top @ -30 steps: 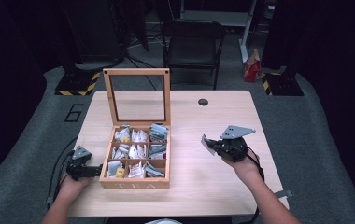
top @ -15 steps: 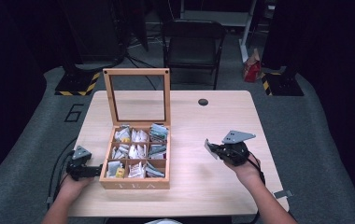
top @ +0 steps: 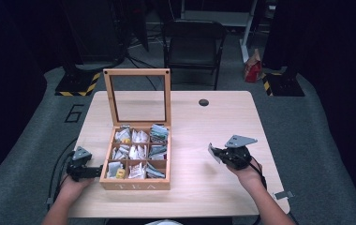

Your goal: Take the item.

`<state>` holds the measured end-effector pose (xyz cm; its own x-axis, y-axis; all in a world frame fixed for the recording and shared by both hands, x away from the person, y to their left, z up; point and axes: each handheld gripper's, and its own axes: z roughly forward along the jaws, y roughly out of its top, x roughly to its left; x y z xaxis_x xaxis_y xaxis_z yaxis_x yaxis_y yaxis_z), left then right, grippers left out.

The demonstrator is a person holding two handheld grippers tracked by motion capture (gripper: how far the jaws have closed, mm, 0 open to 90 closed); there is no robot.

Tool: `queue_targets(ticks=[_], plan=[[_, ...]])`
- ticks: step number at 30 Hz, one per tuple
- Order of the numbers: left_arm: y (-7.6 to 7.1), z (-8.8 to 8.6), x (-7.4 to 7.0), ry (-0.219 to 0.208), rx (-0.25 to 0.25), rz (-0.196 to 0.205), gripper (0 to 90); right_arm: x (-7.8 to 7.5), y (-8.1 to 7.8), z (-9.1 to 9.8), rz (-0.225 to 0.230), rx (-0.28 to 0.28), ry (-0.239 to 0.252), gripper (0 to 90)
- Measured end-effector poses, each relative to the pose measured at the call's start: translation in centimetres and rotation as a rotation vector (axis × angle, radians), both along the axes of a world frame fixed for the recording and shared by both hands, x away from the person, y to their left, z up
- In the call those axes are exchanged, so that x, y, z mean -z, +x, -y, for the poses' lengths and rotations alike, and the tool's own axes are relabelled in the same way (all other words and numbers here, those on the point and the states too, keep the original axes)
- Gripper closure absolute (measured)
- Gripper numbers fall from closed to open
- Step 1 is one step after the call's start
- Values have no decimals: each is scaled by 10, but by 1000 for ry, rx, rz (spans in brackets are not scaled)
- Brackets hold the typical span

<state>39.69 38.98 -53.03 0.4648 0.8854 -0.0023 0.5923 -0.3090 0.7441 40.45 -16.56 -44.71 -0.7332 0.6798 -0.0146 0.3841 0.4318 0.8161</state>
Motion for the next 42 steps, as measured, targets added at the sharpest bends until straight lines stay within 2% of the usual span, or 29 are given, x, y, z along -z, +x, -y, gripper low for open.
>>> queue_targets(ticks=[1, 12, 21, 22, 23, 34, 37, 42], plan=[[0, 0, -1, 3, 5, -11, 148, 3, 0, 2, -3, 9, -2, 892], [0, -1, -1, 5, 5, -8, 148, 17, 1, 8, -1, 37, -27, 891], [0, -1, -1, 5, 5, -4, 148, 29, 1, 11, -20, 63, -51, 890], [0, -1, -1, 5, 5, -4, 148, 29, 1, 12, -14, 54, -67, 890], [0, -1, -1, 6, 6, -4, 148, 31, 0, 11, -24, 57, -57, 890], [0, -1, -1, 6, 6, -4, 148, 37, -2, 5, -33, 39, -68, 887], [0, -1, -1, 6, 6, -4, 148, 39, -2, 2, -39, 14, -78, 880], [0, -1, -1, 4, 6, -6, 148, 44, -2, -2, -68, 0, -83, 874]])
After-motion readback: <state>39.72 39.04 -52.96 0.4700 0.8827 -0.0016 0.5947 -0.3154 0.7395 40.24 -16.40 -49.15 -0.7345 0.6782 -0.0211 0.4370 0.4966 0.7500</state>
